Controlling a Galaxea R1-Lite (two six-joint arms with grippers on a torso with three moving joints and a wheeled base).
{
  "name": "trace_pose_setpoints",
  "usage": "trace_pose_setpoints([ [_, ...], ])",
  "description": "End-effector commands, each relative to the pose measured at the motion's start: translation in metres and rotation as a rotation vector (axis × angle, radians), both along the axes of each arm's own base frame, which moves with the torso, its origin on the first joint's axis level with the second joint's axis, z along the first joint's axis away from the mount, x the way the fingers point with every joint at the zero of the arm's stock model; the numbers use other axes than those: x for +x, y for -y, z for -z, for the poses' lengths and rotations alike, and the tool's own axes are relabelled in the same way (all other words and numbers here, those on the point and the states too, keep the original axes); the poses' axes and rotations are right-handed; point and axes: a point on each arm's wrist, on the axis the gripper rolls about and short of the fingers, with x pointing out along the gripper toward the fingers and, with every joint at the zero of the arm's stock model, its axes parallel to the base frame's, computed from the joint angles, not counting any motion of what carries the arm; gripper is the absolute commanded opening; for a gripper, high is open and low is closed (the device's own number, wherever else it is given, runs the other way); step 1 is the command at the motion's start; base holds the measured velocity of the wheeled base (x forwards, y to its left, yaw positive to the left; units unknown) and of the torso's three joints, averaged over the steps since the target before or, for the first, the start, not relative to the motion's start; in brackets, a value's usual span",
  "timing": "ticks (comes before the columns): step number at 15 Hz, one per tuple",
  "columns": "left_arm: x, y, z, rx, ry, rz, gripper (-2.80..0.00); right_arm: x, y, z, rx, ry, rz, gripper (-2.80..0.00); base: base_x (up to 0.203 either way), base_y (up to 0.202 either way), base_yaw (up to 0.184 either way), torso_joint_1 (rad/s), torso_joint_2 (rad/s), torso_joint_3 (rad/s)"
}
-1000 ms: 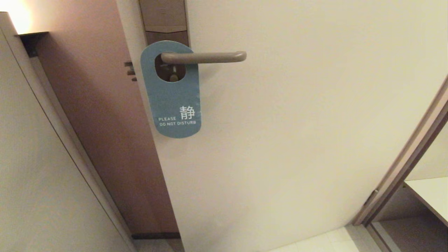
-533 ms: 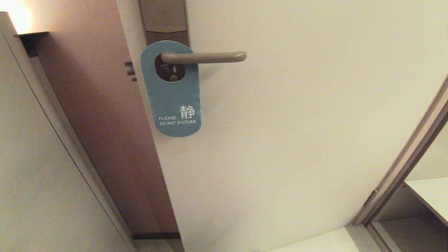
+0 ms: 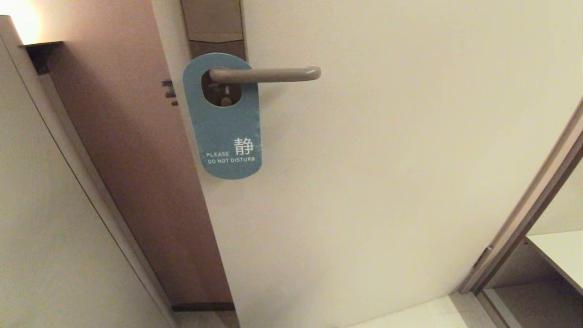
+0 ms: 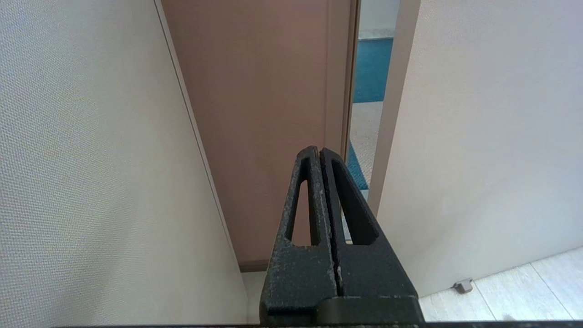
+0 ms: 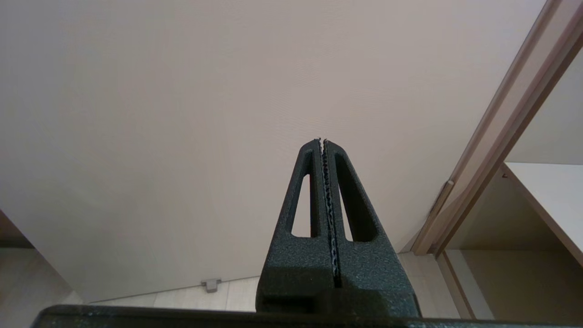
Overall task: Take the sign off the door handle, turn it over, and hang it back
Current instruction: Take down the sign
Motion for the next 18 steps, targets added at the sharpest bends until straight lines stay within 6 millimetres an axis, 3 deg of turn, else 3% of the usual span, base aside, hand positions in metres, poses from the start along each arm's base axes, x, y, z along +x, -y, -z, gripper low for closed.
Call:
trace_pose_setpoints([
  [1, 0.0, 0.0, 0.0, 0.0, -0.001, 0.0, -2.8, 0.0, 0.0, 0.0, -0.001, 0.0, 0.0, -2.8, 0.0, 0.0, 0.0, 0.0, 0.0, 0.0],
  [14, 0.0, 0.0, 0.0, 0.019, 0.001, 0.004, -2.8, 0.0, 0.0, 0.0, -0.001, 0.001, 0.0, -2.8, 0.0, 0.0, 0.0, 0.0, 0.0, 0.0],
  [18, -0.005, 0.001, -0.018, 0.049, 0.048, 0.059, -2.8, 0.0, 0.0, 0.0, -0.001, 0.0, 0.0, -2.8, 0.0, 0.0, 0.0, 0.0, 0.0, 0.0],
])
